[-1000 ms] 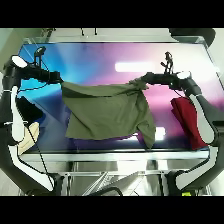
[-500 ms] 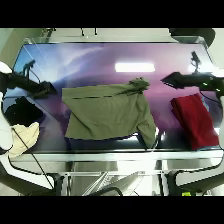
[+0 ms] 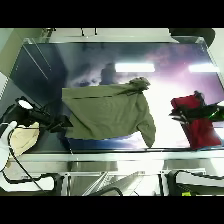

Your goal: Fold the shirts.

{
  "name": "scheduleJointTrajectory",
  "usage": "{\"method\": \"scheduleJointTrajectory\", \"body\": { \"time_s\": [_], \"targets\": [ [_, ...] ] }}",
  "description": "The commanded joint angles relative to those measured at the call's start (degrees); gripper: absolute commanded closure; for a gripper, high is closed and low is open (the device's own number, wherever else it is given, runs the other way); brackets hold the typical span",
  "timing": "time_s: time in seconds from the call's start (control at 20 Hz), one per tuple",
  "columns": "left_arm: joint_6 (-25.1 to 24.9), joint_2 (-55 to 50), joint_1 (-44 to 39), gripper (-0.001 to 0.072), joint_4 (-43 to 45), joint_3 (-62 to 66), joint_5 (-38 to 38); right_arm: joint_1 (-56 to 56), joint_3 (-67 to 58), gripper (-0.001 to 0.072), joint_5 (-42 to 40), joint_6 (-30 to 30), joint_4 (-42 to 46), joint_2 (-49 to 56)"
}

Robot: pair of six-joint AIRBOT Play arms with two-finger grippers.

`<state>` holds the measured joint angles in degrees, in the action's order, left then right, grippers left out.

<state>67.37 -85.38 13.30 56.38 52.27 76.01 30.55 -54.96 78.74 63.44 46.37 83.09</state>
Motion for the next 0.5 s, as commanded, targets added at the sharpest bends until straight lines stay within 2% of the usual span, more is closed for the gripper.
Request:
{"method": "scheduleJointTrajectory", "body": {
  "time_s": [0.0,0.05,0.15,0.2,0.25,0.3,0.45],
  "targets": [
    [-2.5,-0.3,-3.3,0.0021,-3.4,-5.1,-5.1,-0.9,8.3,0.0347,-2.7,-1.2,0.8,-0.9],
    [-2.4,-1.2,-4.0,0.0024,-3.6,-5.0,-5.0,-1.5,9.5,0.0347,-2.7,-1.7,0.8,-0.9],
    [-2.4,-2.5,-5.0,0.0236,-3.6,-5.0,-5.2,-2.9,10.9,0.0347,-3.3,-1.7,0.8,-0.9],
    [-2.4,-3.0,-5.3,0.0346,-3.6,-5.0,-5.2,-3.7,11.1,0.0348,-3.6,-1.7,0.8,-0.9],
    [-2.6,-3.0,-5.3,0.0534,-3.6,-5.0,-5.1,-4.5,11.2,0.0347,-3.7,-1.7,0.8,-0.9],
    [-2.9,-2.6,-5.3,0.0678,-3.5,-5.0,-5.0,-5.3,11.2,0.0347,-3.8,-1.7,0.8,-0.9],
    [-2.9,1.1,-3.7,0.0686,-2.6,-4.3,-4.4,-6.4,11.2,0.0348,-3.7,-1.7,0.8,-0.9]
  ]
}}
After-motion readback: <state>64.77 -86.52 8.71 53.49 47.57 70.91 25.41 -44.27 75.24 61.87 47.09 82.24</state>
